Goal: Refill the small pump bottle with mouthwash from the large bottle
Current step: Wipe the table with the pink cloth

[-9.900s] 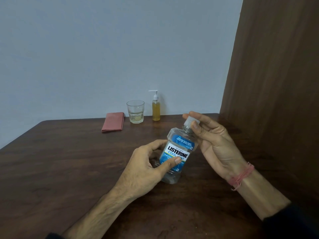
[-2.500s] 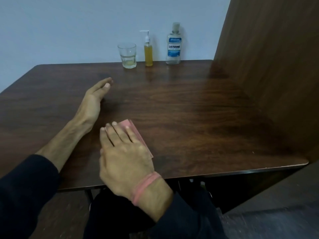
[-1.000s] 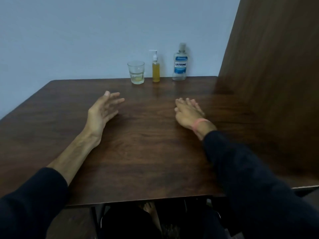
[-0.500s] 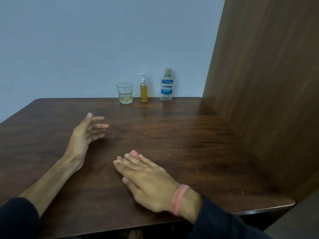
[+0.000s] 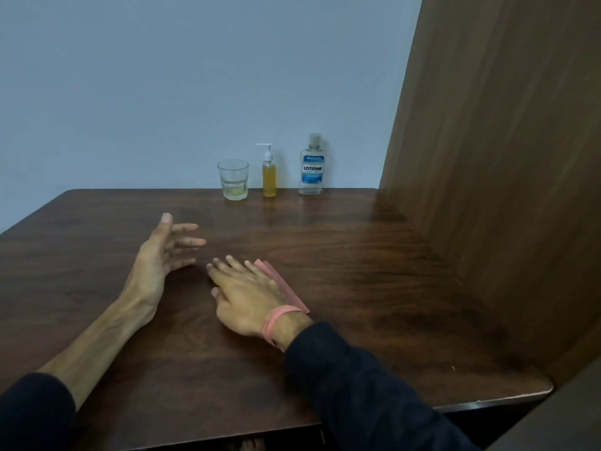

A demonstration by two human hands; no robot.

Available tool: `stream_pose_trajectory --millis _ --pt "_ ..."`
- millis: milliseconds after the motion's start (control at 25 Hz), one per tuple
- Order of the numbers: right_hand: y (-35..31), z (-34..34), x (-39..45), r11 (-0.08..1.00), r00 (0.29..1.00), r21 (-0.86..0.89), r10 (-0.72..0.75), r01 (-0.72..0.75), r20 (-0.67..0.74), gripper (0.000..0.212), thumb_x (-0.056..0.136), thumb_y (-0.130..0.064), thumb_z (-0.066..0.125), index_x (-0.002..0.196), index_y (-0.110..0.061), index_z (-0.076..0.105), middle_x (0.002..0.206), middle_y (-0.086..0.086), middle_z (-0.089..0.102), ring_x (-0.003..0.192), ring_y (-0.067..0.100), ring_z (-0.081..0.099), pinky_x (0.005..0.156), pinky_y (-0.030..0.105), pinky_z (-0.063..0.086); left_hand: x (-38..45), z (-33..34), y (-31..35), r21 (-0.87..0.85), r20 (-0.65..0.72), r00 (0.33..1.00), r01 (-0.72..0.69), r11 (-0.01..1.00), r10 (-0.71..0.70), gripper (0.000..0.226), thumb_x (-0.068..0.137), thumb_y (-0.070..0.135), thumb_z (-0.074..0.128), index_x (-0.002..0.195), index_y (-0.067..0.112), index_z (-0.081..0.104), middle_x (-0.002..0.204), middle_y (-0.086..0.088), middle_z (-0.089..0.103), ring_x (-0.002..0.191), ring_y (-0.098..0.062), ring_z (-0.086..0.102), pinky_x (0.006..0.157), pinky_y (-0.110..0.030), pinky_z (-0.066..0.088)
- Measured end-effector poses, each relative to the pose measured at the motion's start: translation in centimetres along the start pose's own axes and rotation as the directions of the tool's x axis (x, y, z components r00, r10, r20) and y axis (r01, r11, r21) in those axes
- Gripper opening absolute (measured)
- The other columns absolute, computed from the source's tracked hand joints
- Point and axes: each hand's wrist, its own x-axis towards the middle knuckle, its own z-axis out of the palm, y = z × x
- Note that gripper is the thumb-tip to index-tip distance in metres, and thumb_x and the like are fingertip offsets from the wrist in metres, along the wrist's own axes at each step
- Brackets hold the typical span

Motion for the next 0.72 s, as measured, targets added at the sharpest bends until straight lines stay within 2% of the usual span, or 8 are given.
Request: stream_pose_trajectory --millis 120,200,280,360,440,520,600,720 --pt "-1.4 -0.3 -2.9 0.986 0.984 0.080 -0.151 0.144 0.092 0.057 0.117 -0.031 0.032 0.172 -0.022 0.023 0.181 -0.007 0.012 0.167 0.007 0.000 0.132 0.028 -0.007 -0.1 0.1 0.2 0.019 -0.001 1.000 0.014 1.000 -0.014 0.063 0.117 0.067 0.035 0.125 0.021 0.078 0.120 -0.015 0.082 0.116 -0.026 0.077 0.106 -0.047 0.058" --pt "-2.6 -0.1 -4.9 0.954 0.964 0.209 -0.241 0.214 0.113 0.055 0.118 -0.032 0.035 0.172 -0.025 0.025 0.181 -0.009 0.015 0.166 0.002 0.002 0.130 0.022 -0.008 -0.2 0.4 0.3 0.040 -0.017 1.000 0.021 0.999 -0.020 0.062 0.121 0.059 0.032 0.127 0.017 0.077 0.119 -0.016 0.082 0.116 -0.027 0.076 0.103 -0.044 0.058" --pt "-3.4 -0.4 -6.5 0.857 0.964 0.473 -0.259 0.204 0.052 0.053 0.116 -0.029 0.045 0.168 -0.027 0.037 0.177 -0.008 0.031 0.164 0.002 0.017 0.132 0.021 0.006 -0.3 0.6 0.7 0.047 -0.031 0.999 0.034 0.998 -0.033 0.064 0.122 0.055 0.031 0.132 0.010 0.075 0.124 -0.022 0.080 0.117 -0.029 0.075 0.101 -0.042 0.058" --pt "-2.4 -1.0 -7.2 0.757 0.991 0.640 -0.107 0.132 -0.078 0.046 0.111 -0.027 0.057 0.157 -0.032 0.055 0.161 -0.008 0.055 0.150 0.007 0.047 0.128 0.024 0.031 -0.7 0.5 0.9 0.066 -0.027 0.999 0.043 0.997 -0.041 0.061 0.122 0.053 0.031 0.127 0.012 0.076 0.117 -0.017 0.082 0.110 -0.025 0.076 0.101 -0.042 0.057" --pt "-0.5 -2.2 -7.4 0.861 0.981 0.509 0.097 0.002 -0.169 0.040 0.105 -0.033 0.067 0.145 -0.038 0.065 0.145 -0.012 0.064 0.134 0.010 0.059 0.118 0.036 0.047 -1.0 0.4 0.9 0.085 -0.022 0.999 0.038 0.996 -0.036 0.058 0.122 0.055 0.033 0.121 0.018 0.078 0.109 -0.009 0.083 0.107 -0.023 0.077 0.100 -0.041 0.058" --pt "1.0 -3.7 -7.9 0.935 0.961 0.290 0.247 -0.203 -0.123 0.042 0.095 -0.046 0.077 0.136 -0.041 0.068 0.132 -0.017 0.066 0.125 0.010 0.062 0.111 0.039 0.053 -1.1 0.5 1.0 0.097 -0.016 0.999 0.036 0.995 -0.035 0.057 0.121 0.055 0.037 0.122 0.018 0.080 0.109 -0.008 0.084 0.110 -0.024 0.077 0.100 -0.040 0.059" --pt "1.3 -4.7 -8.4 0.908 0.938 0.260 0.346 -0.328 -0.027 0.046 0.085 -0.055 0.086 0.126 -0.042 0.070 0.116 -0.022 0.068 0.113 0.008 0.064 0.104 0.039 0.055 -1.1 0.3 1.0 0.113 -0.003 1.000 0.027 0.993 -0.027 0.052 0.119 0.056 0.045 0.121 0.018 0.081 0.111 -0.007 0.085 0.111 -0.023 0.078 0.103 -0.043 0.060" --pt "0.7 -5.1 -8.9 0.875 0.912 0.274 0.409 -0.399 0.021 0.037 0.078 -0.059 0.090 0.104 -0.039 0.074 0.100 -0.020 0.068 0.101 0.005 0.065 0.098 0.038 0.057 -1.2 0.0 0.9 0.125 0.019 1.000 0.014 0.992 -0.017 0.043 0.103 0.056 0.058 0.112 0.022 0.083 0.108 -0.004 0.086 0.109 -0.021 0.079 0.103 -0.045 0.060"
